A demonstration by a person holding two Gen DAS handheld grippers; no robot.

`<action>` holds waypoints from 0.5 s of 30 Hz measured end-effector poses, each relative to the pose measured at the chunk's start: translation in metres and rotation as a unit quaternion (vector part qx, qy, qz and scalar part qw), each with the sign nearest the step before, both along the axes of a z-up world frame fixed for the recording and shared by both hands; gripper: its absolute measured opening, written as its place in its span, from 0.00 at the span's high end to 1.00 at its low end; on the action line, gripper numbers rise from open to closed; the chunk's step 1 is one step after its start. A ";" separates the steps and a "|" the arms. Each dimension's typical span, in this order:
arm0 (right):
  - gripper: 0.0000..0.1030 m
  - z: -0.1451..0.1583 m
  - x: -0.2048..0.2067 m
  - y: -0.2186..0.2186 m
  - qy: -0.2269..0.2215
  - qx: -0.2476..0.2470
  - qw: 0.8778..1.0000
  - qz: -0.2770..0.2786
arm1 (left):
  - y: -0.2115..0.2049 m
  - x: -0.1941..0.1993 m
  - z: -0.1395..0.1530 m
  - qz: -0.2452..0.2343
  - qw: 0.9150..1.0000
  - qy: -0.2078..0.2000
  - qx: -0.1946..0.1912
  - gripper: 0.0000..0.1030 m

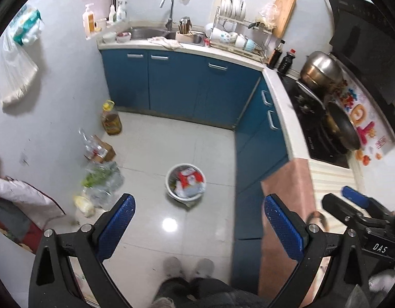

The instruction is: Collect trash

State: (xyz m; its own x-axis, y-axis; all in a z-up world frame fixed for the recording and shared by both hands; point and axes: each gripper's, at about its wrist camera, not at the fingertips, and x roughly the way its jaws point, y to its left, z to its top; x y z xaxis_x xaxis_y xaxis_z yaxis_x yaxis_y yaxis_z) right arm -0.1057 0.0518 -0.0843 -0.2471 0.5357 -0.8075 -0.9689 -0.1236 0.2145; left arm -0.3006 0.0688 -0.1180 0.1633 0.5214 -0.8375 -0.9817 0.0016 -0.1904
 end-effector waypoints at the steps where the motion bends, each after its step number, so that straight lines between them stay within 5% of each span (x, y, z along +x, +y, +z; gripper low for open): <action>1: 0.00 0.000 0.001 -0.002 0.012 -0.005 1.000 0.008 | -0.003 0.001 0.002 -0.001 1.000 -0.005 -0.001 0.00; 15: 0.00 0.022 0.007 -0.020 0.042 -0.016 0.998 0.053 | -0.024 0.017 0.027 -0.025 0.997 -0.067 0.007 0.00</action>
State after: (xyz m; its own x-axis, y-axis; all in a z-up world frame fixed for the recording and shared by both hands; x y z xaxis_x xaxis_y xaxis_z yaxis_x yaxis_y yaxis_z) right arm -0.0983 0.0319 -0.0621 -0.3685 0.4768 -0.7981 -0.9292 -0.2165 0.2996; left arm -0.2838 0.0446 -0.0913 0.2984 0.5219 -0.7991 -0.9463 0.0528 -0.3188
